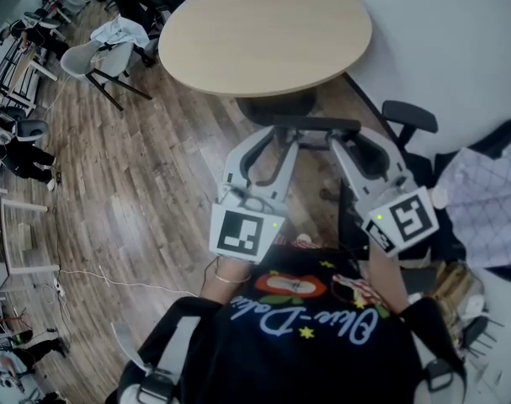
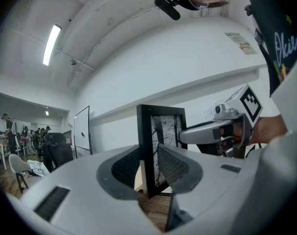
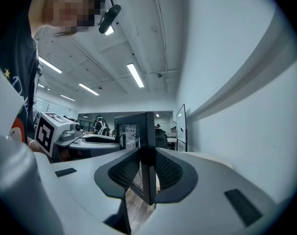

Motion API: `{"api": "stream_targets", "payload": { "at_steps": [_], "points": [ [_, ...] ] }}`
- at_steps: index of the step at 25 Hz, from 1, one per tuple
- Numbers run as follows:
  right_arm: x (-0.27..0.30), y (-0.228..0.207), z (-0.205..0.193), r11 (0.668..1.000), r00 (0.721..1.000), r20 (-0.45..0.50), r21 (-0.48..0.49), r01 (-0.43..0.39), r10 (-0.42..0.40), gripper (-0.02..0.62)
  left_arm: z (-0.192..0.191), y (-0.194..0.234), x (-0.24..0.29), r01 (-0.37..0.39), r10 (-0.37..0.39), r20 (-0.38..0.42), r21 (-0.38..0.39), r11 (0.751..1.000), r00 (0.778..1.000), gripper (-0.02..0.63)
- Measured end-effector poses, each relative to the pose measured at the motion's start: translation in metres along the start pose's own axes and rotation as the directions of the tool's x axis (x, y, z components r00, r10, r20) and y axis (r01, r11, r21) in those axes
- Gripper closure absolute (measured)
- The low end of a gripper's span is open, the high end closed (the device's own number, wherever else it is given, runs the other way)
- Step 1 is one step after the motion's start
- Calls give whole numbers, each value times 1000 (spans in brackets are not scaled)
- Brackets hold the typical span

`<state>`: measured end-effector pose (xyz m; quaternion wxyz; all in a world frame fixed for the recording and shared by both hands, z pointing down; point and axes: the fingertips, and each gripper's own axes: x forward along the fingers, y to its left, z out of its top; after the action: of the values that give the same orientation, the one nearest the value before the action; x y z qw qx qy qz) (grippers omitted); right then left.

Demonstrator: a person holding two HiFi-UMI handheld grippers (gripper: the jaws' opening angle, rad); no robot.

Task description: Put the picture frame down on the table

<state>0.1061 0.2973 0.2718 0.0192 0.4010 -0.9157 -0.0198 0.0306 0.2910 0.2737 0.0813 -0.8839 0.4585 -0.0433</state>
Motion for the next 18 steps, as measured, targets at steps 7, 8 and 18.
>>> {"api": "stream_targets", "payload": {
  "at_steps": [7,8,18],
  "points": [
    [3,-1,-4,999,1000,4,40,-25,25,526,-4,0,2,-24,24,-21,3,1000,999,511],
    [5,-1,-4,999,1000,3,41,-28,28,526,-5,1,3,-28,28,-23,3,1000,999,511],
    [30,-22,-1,1000,1000,1,29,4,-4,526,-8,22,30,-2,3,-15,8,1000,1000,511]
  ]
}}
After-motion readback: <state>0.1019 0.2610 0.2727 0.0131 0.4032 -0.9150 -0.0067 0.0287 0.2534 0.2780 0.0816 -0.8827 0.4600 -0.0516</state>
